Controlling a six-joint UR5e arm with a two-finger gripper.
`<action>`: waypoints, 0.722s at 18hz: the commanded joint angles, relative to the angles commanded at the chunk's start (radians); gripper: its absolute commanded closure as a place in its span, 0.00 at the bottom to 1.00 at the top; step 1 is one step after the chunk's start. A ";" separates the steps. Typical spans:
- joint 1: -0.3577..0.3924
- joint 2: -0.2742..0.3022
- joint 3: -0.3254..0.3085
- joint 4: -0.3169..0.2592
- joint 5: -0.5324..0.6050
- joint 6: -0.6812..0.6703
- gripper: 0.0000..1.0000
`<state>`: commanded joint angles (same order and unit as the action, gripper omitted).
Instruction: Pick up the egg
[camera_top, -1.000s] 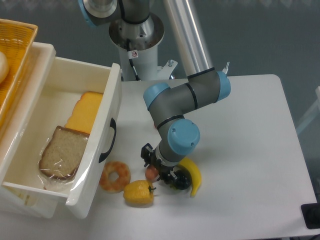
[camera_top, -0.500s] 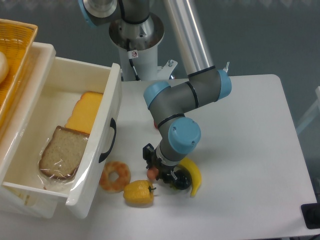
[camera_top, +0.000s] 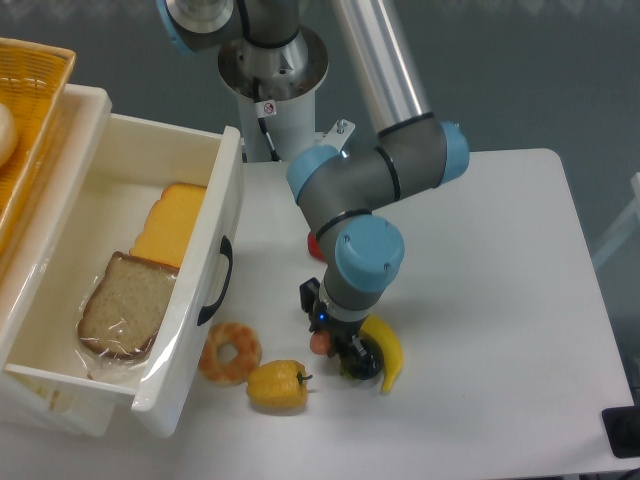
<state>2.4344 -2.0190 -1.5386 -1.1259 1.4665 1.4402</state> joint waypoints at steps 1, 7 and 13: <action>0.000 0.022 0.002 0.000 -0.001 0.015 0.85; 0.002 0.049 0.031 0.000 -0.003 0.032 0.85; 0.032 0.080 0.002 -0.003 -0.003 0.051 0.85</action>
<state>2.4666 -1.9390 -1.5370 -1.1290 1.4634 1.4910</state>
